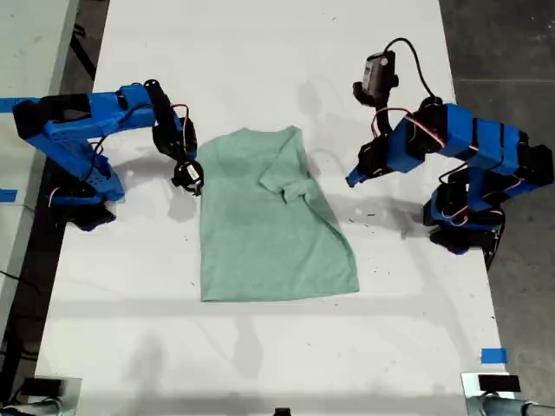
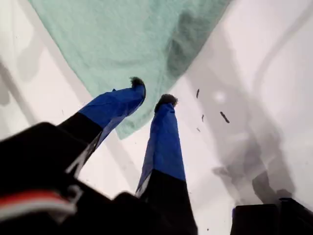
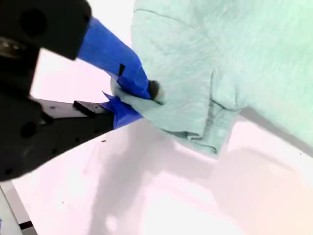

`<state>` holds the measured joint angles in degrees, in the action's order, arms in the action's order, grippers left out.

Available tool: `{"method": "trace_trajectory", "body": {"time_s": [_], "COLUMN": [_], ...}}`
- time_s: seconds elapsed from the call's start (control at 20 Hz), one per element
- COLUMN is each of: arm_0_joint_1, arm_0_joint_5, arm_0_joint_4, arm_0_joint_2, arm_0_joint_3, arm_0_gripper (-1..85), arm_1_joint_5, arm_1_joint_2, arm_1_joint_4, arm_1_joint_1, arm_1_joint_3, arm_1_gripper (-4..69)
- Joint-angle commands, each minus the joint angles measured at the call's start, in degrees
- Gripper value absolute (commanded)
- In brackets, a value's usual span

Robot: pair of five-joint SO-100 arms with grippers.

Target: Fold tshirt

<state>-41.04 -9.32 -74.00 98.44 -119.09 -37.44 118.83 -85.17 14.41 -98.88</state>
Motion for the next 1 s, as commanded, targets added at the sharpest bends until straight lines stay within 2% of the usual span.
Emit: {"method": "trace_trajectory", "body": {"time_s": [0.0,0.2,0.4,0.6,0.75,0.8,0.85,0.95], "arm_0_joint_1": [3.7,5.6,6.3,5.4,5.1,5.1,5.3,5.7], "arm_0_joint_5": [1.4,-0.2,-3.8,-7.2,-8.4,-9.1,-10.0,-11.4], "arm_0_joint_4": [-3.4,-5.8,-14.3,-7.5,-6.1,-5.9,-5.4,-5.6], "arm_0_joint_2": [0.6,-17.9,-41.1,-40.7,-42.5,-43.5,-44.4,-45.2], "arm_0_joint_3": [12.0,34.5,68.5,68.0,68.0,68.0,67.9,67.8], "arm_0_gripper": [0.1,0.1,0.1,0.1,1.1,7.0,18.1,26.7], "arm_1_joint_5": [0.6,1.0,1.6,2.5,2.5,2.5,2.5,2.4], "arm_1_joint_2": [2.5,1.4,1.1,1.2,1.1,1.1,1.1,1.1], "arm_1_joint_4": [2.0,2.5,2.3,2.5,2.9,3.0,3.1,3.3], "arm_1_joint_1": [-0.8,-1.1,-1.8,-2.2,-2.2,-2.2,-2.2,-2.1], "arm_1_joint_3": [0.2,0.1,0.1,-0.9,-1.2,-1.1,-1.1,-1.0], "arm_1_gripper": [8.6,8.5,8.4,8.4,8.4,8.4,8.4,8.4]}}
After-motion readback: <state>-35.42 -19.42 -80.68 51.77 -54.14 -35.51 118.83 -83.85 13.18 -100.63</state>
